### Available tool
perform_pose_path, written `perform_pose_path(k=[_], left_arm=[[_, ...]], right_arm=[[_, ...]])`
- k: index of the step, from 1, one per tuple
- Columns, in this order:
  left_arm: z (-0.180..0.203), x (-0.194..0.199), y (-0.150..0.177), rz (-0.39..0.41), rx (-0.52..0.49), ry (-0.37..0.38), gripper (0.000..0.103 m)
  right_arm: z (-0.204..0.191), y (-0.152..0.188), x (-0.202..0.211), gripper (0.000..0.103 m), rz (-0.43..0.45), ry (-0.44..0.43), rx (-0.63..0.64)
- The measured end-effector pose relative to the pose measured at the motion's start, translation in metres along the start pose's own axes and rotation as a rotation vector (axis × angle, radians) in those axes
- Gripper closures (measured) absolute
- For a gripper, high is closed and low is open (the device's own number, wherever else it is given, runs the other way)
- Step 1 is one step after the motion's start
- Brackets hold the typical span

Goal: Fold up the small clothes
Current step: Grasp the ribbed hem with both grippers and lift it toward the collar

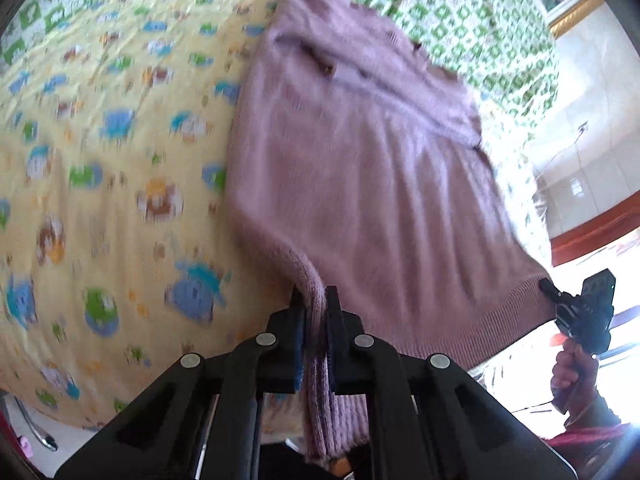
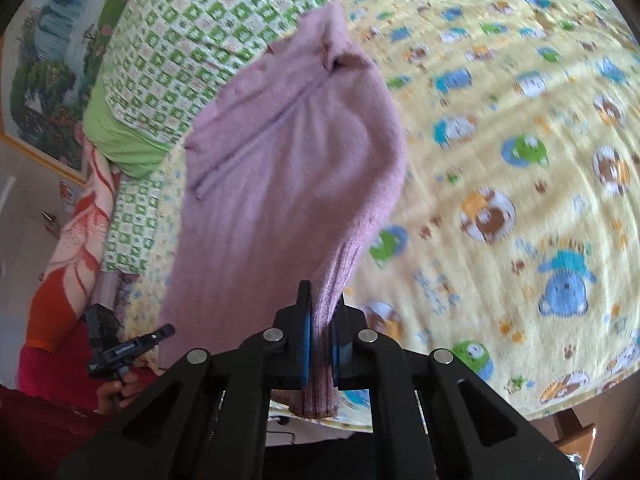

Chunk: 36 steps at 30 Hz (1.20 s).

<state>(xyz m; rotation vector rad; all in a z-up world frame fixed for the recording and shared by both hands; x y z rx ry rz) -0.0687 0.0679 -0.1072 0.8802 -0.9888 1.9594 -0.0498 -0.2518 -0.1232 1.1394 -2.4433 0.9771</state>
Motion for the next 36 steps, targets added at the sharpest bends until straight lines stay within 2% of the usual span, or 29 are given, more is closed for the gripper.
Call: perform_pose_path(k=[7, 15, 24, 31, 36], left_arm=[[0.03, 0.027, -0.076, 0.145, -0.009, 0.059, 0.097], [0.051, 0.018, -0.171, 0.26, 0.003, 0.063, 0.097], [0.058, -0.019, -0.283, 0.329, 0.051, 0.044, 0.098], [0.048, -0.058, -0.346, 0.333, 0.099, 0.016, 0.098], [0.04, -0.085, -0.374, 0.326, 0.118, -0.008, 0.098]], right_arm=[[-0.033, -0.06, 0.012, 0.095, 0.138, -0.08, 0.031], [-0.045, -0.153, -0.009, 0.095, 0.251, -0.116, -0.008], [-0.049, -0.255, -0.057, 0.095, 0.277, -0.108, 0.019], [-0.045, -0.311, -0.106, 0.095, 0.257, -0.06, 0.048], [-0.029, -0.342, -0.133, 0.095, 0.25, -0.021, 0.034]])
Point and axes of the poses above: each gripper's, at about its wrist camera, not at the fingertips, and x roughly against the way its jaws point, z to its right, y to its underside, the point moved 8 cm from there along -x, roughly the way its jaws point, and after that the axes turned 4 degrees about x, right-handed, at the moved point
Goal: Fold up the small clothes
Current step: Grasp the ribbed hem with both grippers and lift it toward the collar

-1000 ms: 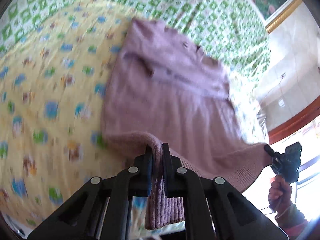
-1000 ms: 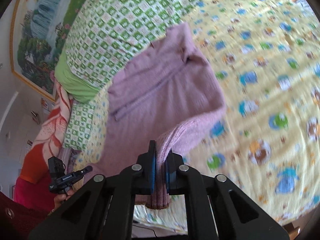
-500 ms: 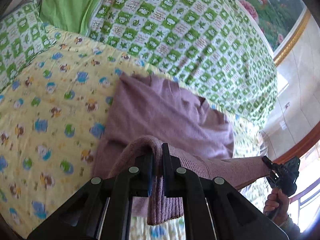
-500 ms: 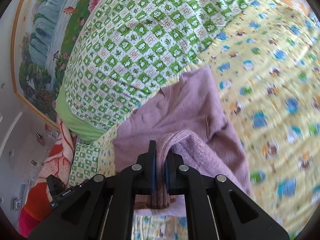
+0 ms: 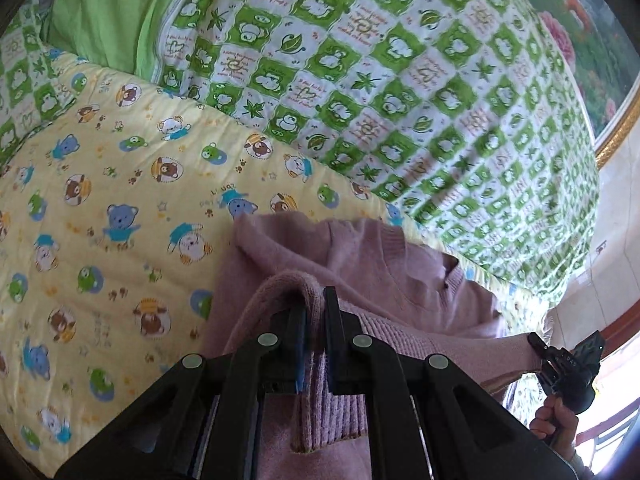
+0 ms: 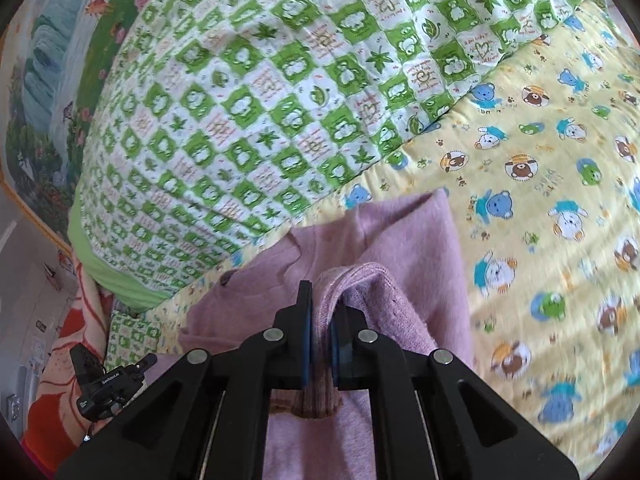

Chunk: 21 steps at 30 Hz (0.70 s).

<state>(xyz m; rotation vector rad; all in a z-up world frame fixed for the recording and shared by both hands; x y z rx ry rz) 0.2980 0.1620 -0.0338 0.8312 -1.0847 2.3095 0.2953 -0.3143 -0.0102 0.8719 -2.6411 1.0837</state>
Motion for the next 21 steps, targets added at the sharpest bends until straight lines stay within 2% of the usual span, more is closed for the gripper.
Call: perform_pose_path(k=[7, 12, 15, 18, 19, 20, 21], left_arm=[[0.004, -0.038, -0.021, 0.0, -0.03, -0.033, 0.097], [-0.003, -0.066, -0.021, -0.045, -0.032, -0.08, 0.096], [-0.007, -0.068, -0.02, -0.058, -0.011, -0.072, 0.093], [-0.005, -0.056, -0.02, -0.054, 0.001, -0.042, 0.083], [-0.006, -0.049, -0.019, -0.052, -0.003, -0.049, 0.07], [-0.006, -0.042, -0.019, -0.041, -0.012, -0.062, 0.047], [-0.006, -0.031, -0.02, -0.013, -0.021, -0.079, 0.037]], right_arm=[[0.021, -0.017, -0.039, 0.095, -0.025, 0.045, -0.011], [0.034, -0.022, -0.062, 0.095, -0.056, 0.092, -0.023], [0.043, -0.02, -0.07, 0.093, -0.077, 0.105, -0.057], [0.045, -0.021, -0.07, 0.092, -0.086, 0.101, -0.075], [0.044, -0.021, -0.069, 0.09, -0.088, 0.096, -0.079], [0.043, -0.022, -0.067, 0.087, -0.089, 0.094, -0.081], [0.042, -0.023, -0.064, 0.077, -0.085, 0.095, -0.081]])
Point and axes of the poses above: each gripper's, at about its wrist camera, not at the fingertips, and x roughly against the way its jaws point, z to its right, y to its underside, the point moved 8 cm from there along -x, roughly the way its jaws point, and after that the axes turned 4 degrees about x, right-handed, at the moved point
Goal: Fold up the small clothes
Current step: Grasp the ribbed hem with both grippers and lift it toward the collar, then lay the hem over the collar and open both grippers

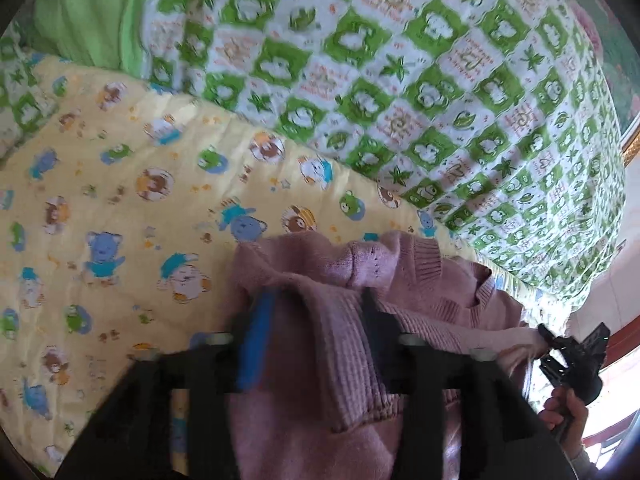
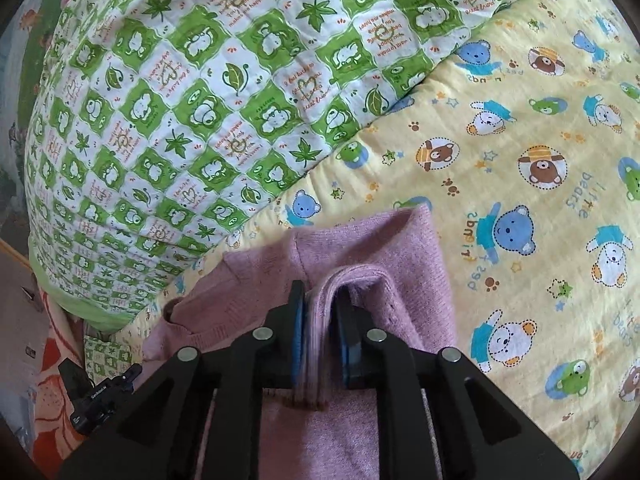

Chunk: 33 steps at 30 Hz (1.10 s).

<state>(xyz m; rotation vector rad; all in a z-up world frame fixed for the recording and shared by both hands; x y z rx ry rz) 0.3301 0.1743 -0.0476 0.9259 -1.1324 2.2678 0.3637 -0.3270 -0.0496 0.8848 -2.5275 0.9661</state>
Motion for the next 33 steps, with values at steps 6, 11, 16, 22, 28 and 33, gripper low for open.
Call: perform_pose_path(k=[6, 11, 16, 22, 28, 33], left_arm=[[0.024, 0.052, 0.028, 0.018, -0.081, 0.125, 0.031], [0.079, 0.044, 0.109, -0.184, -0.281, 0.262, 0.032], [0.098, -0.001, 0.164, -0.329, -0.433, 0.216, 0.036], [0.096, -0.046, 0.115, -0.274, -0.449, 0.109, 0.041], [0.074, -0.078, 0.027, -0.12, -0.374, -0.067, 0.059], [0.053, -0.097, -0.001, -0.099, -0.267, -0.117, 0.065]], right_arm=[[-0.009, -0.013, 0.049, 0.042, 0.125, -0.008, 0.014], [-0.058, 0.034, 0.059, 0.054, 0.044, -0.1, 0.213], [-0.113, 0.126, 0.017, 0.06, -0.199, -0.196, 0.493], [-0.128, 0.156, -0.05, 0.06, -0.359, -0.158, 0.706], [-0.09, 0.064, -0.077, 0.062, -0.141, 0.031, 0.565], [-0.051, 0.005, -0.075, 0.062, 0.02, 0.17, 0.417]])
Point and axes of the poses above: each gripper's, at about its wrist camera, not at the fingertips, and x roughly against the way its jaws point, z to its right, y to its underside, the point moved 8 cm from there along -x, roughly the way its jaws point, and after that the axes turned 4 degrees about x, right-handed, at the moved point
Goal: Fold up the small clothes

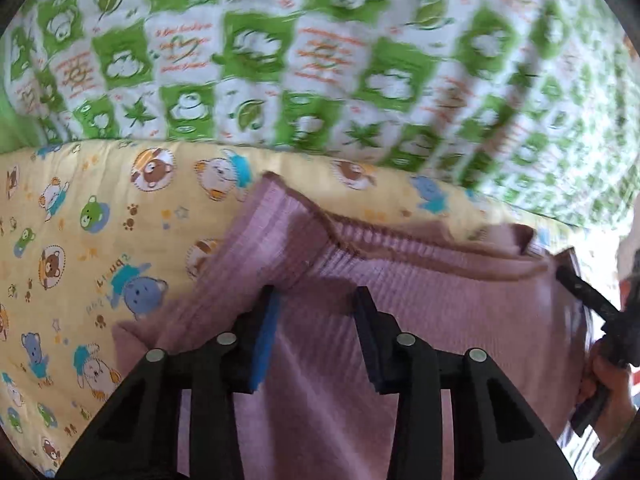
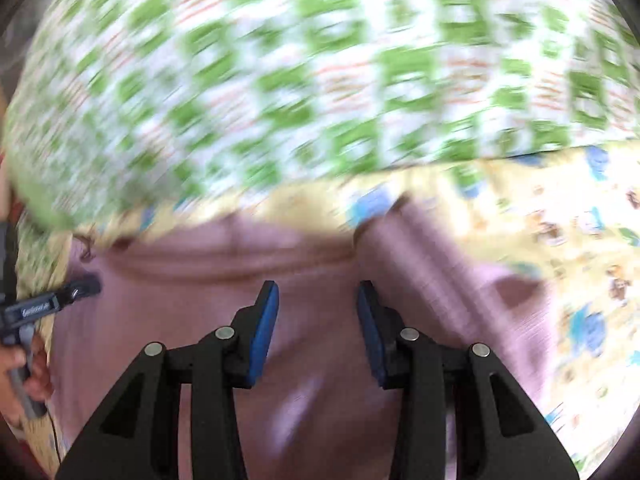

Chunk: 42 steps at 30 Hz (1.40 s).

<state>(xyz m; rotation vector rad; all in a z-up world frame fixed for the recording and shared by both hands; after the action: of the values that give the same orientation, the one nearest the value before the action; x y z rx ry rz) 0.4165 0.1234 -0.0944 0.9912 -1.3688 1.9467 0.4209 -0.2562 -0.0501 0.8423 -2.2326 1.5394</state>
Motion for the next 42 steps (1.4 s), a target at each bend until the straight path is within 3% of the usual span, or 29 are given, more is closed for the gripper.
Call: perform_pose_path(k=[4, 6, 8, 11, 17, 21, 23, 24, 29, 32, 34, 42], left_arm=[[0.005, 0.012, 0.004, 0.012, 0.012, 0.01, 0.066], [0.003, 0.027, 0.011, 0.021, 0.023, 0.022, 0.06], [-0.008, 0.048, 0.022, 0.035, 0.041, 0.029, 0.044], [-0.022, 0.076, 0.043, 0.049, 0.08, 0.026, 0.039], [-0.058, 0.114, 0.118, 0.009, 0.183, -0.014, 0.031], [-0.085, 0.116, 0.166, -0.058, 0.267, -0.067, 0.03], [-0.1, 0.113, 0.189, -0.102, 0.303, -0.096, 0.03], [-0.105, 0.113, 0.195, -0.112, 0.318, -0.101, 0.03], [-0.119, 0.122, 0.219, -0.121, 0.37, -0.094, 0.028], [-0.122, 0.131, 0.23, -0.133, 0.425, -0.068, 0.027], [-0.118, 0.135, 0.239, -0.14, 0.475, -0.012, 0.026], [-0.104, 0.124, 0.235, -0.125, 0.67, 0.099, 0.016]], right_arm=[[0.014, -0.004, 0.004, 0.062, 0.006, 0.001, -0.053], [0.016, -0.003, 0.017, 0.06, 0.022, 0.016, -0.046], [0.023, 0.002, 0.034, 0.06, 0.035, 0.024, -0.06], [0.033, 0.015, 0.057, 0.058, 0.031, 0.0, -0.106], [0.008, 0.056, 0.096, 0.057, 0.008, -0.056, -0.111], [-0.014, 0.098, 0.121, 0.056, -0.021, -0.113, -0.08], [-0.022, 0.12, 0.121, 0.05, -0.061, -0.141, -0.079], [-0.02, 0.132, 0.121, 0.046, -0.088, -0.133, -0.084], [0.016, 0.163, 0.114, 0.045, -0.16, 0.02, -0.123], [0.026, 0.159, 0.124, 0.045, -0.152, 0.08, -0.115], [0.029, 0.155, 0.131, 0.045, -0.139, 0.102, -0.128], [0.003, 0.144, 0.151, 0.044, -0.104, 0.016, -0.171]])
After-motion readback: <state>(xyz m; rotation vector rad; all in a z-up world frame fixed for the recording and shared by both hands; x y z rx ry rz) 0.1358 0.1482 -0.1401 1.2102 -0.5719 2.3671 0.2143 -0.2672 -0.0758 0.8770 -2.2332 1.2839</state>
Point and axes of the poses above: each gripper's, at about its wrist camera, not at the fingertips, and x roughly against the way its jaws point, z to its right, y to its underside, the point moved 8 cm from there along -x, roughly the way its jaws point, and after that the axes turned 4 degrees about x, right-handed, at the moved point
